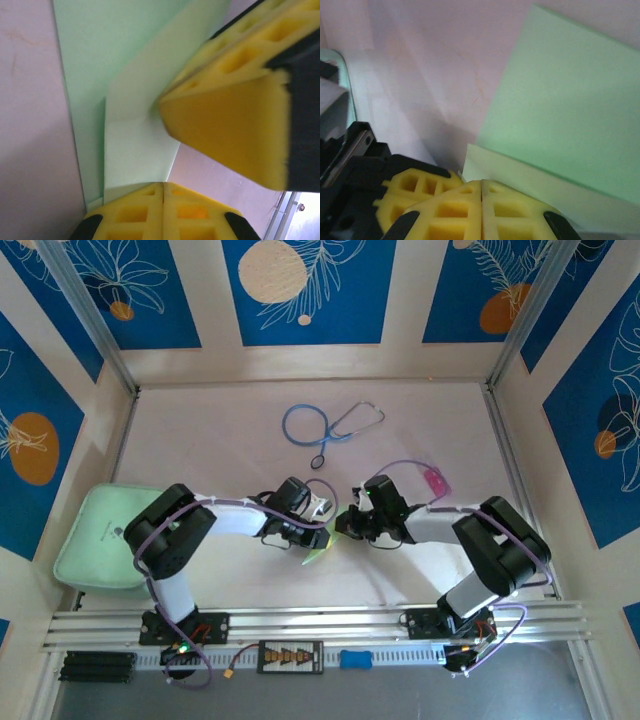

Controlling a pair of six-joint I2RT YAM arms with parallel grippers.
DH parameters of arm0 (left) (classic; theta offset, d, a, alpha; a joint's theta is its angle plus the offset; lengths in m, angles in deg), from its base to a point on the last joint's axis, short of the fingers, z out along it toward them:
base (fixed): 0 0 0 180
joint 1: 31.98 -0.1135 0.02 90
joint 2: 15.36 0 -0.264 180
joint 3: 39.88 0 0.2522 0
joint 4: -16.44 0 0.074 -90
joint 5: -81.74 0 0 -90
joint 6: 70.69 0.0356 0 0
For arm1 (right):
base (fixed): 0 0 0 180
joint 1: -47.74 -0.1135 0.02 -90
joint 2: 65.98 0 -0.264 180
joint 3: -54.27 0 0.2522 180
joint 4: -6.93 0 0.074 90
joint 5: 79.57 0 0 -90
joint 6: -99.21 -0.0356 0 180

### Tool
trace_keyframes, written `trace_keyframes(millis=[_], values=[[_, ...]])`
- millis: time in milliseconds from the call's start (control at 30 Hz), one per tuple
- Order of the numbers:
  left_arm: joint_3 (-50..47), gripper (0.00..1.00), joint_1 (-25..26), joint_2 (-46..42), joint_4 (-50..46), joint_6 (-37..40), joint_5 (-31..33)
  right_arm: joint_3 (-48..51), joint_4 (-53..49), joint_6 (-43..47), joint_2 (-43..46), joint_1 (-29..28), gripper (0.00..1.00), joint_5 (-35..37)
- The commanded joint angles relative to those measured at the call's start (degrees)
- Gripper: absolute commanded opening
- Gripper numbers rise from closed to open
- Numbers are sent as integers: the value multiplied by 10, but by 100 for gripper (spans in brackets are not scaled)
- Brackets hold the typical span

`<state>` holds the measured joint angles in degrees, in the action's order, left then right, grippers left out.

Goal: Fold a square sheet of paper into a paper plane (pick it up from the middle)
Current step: Fold the wing for the fifth time at the center of the table.

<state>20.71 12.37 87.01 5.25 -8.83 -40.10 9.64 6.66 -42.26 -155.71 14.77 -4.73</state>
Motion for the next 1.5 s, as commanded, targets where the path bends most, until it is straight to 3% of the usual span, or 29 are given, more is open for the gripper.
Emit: trace_keyframes(millis=[0,633,1000,1267,1467], values=[[-25,0,-8,10,-58,2,13,-6,11,-2,-29,12,8,9],[-44,0,-16,21,-44,-7,-1,17,49,-1,-71,151,10,-44],[-48,0,-19,20,-38,-10,-5,40,124,-21,-88,215,10,-82],[-51,0,-19,15,-35,-14,-6,19,50,4,7,209,12,-75],[-52,0,-18,11,-32,-17,-6,8,14,18,46,150,13,-61]])
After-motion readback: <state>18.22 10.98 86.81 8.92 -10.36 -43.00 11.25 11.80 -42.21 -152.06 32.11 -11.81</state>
